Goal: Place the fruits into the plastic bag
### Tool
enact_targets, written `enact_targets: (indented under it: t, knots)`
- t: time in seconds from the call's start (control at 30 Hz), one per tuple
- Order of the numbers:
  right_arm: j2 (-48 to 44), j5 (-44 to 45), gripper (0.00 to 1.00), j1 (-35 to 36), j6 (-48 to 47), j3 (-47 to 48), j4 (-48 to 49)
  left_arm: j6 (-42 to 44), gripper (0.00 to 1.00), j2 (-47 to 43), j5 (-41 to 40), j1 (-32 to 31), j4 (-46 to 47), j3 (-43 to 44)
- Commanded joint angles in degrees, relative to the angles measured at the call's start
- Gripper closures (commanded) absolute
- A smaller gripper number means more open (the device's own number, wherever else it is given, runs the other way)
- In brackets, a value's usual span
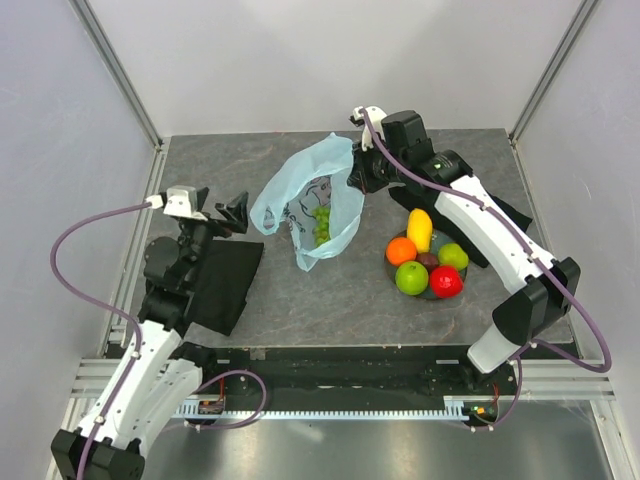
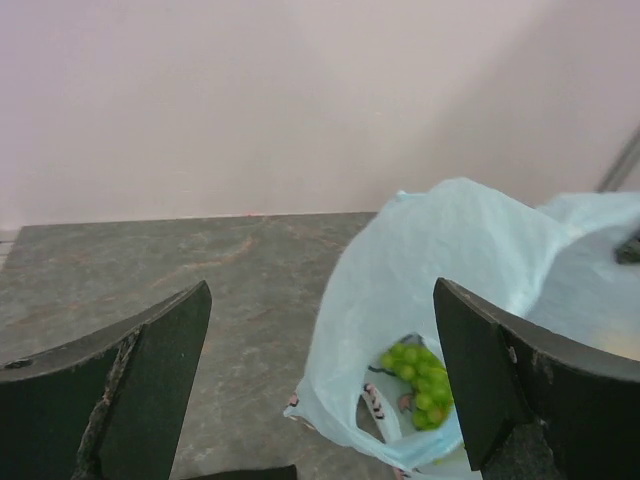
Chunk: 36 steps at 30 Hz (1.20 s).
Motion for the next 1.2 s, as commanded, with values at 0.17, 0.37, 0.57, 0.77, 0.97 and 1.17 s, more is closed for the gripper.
enact_targets:
  t: [0.17,0.37,0.57,0.77,0.97,1.17]
  knots:
    - [1.25,-0.18,1.00,-0.20,0.24,4.68,-1.22,-1.62,0.01,8.67,22.15,-8.12,-14.99,8.99]
    - [1.69,-0.27,1.00,-0.29,0.33,5.21,-1.49,0.06,0.01,9.21,17.75,-13.58,-17.01,9.00]
    - [1.78,-0.89,1.00,-0.20,0.33,5.21,-1.49,0.24,0.02,12.98,10.81,-15.16,-19.91,9.96]
    - [1.69,-1.24,1.00,-0.29,0.33,5.21,-1.40,0.15,0.40,17.73,7.11,-15.17,-21.58,12.60]
    - [2.39,-2.03,1.00,-0.20,-0.11,5.21,-1.22,-2.13,0.98,18.43,7.90,-15.17,-22.02,15.32]
    - [3.71,0.34,1.00,-0.20,-2.22,6.87,-1.40,-3.54,0.98,17.29,14.13,-15.17,-29.12,25.58]
